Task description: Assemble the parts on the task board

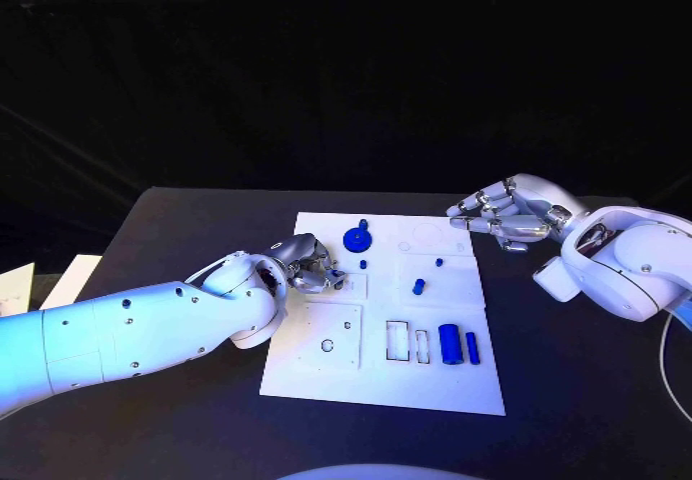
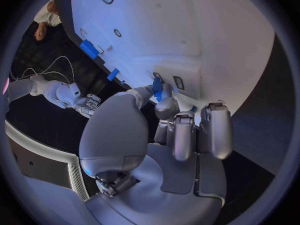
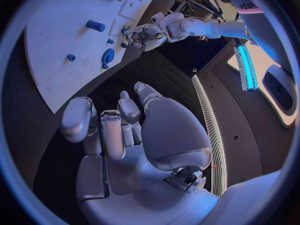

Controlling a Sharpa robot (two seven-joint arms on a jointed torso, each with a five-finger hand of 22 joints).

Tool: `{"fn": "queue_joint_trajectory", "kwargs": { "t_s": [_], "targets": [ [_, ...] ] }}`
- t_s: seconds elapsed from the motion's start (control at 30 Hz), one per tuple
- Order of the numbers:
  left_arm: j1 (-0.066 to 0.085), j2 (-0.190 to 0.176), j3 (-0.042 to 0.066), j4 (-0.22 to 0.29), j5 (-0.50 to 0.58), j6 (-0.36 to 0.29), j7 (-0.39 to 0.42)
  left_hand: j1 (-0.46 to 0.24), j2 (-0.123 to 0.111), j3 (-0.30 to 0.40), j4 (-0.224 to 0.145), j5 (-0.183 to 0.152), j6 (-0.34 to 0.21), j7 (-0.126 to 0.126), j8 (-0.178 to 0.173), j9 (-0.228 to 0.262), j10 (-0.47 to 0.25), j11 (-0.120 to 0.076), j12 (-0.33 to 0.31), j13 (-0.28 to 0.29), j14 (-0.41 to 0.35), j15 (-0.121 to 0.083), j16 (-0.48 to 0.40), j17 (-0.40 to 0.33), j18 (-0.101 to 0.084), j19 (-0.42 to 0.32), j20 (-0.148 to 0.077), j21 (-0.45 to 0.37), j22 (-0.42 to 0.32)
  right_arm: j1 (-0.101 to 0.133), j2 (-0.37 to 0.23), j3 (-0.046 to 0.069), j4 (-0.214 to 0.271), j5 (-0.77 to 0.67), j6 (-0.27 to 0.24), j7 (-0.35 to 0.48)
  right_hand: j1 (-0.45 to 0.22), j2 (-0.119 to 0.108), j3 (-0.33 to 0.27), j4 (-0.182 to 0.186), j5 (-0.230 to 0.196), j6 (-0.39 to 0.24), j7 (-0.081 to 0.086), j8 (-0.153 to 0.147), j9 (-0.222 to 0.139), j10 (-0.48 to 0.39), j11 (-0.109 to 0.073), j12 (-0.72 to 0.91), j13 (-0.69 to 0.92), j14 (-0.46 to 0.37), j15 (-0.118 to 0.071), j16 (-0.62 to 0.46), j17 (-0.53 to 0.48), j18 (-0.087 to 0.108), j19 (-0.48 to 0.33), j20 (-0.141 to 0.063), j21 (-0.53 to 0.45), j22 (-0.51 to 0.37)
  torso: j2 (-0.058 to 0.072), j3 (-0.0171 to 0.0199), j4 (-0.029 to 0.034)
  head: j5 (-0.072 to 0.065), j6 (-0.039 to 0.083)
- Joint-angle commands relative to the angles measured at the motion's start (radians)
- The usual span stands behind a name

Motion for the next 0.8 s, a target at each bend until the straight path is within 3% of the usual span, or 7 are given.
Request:
{"fn": "queue_joint_trajectory", "kwargs": {
  "t_s": [0.03, 0.8],
  "targets": [
    [-0.007, 0.000, -0.007, -0.002, 0.004, 0.062, -0.022, 0.013, -0.002, 0.195, -0.195, 0.002, 0.013, -0.003, 0.002, 0.000, 0.006, -0.003, -0.005, -0.001, 0.105, 0.003, 0.002, 0.263, -0.005, 0.032, 0.003, -0.001, 0.101, -0.001, 0.000, 0.000, 0.000, 0.001, 0.011, 0.008, -0.010, 0.002, -0.002, 0.006, 0.005, 0.002, -0.001, 0.007, -0.002, 0.008, 0.000, 0.005, 0.001, 0.070, -0.007, -0.006, 0.099, 0.007, -0.002, -0.005, -0.004, 0.000, 0.000, -0.0001, 0.0002, 0.001, 0.000],
    [-0.007, -0.008, -0.007, 0.002, -0.034, 0.120, -0.015, 0.007, -0.020, 0.193, -0.201, 0.001, 0.030, -0.004, -0.007, -0.026, 0.009, -0.004, -0.017, -0.011, 0.105, 0.003, 0.002, 0.263, -0.003, 0.027, 0.003, -0.011, 0.092, -0.001, 0.002, -0.001, -0.006, 0.002, 0.013, 0.009, -0.012, 0.002, -0.002, 0.009, 0.005, 0.003, -0.001, 0.007, -0.002, 0.008, 0.000, 0.006, 0.001, 0.070, -0.007, -0.006, 0.099, 0.007, -0.002, -0.005, -0.004, -0.001, 0.000, -0.0006, 0.0002, 0.001, -0.014]
  ]
}}
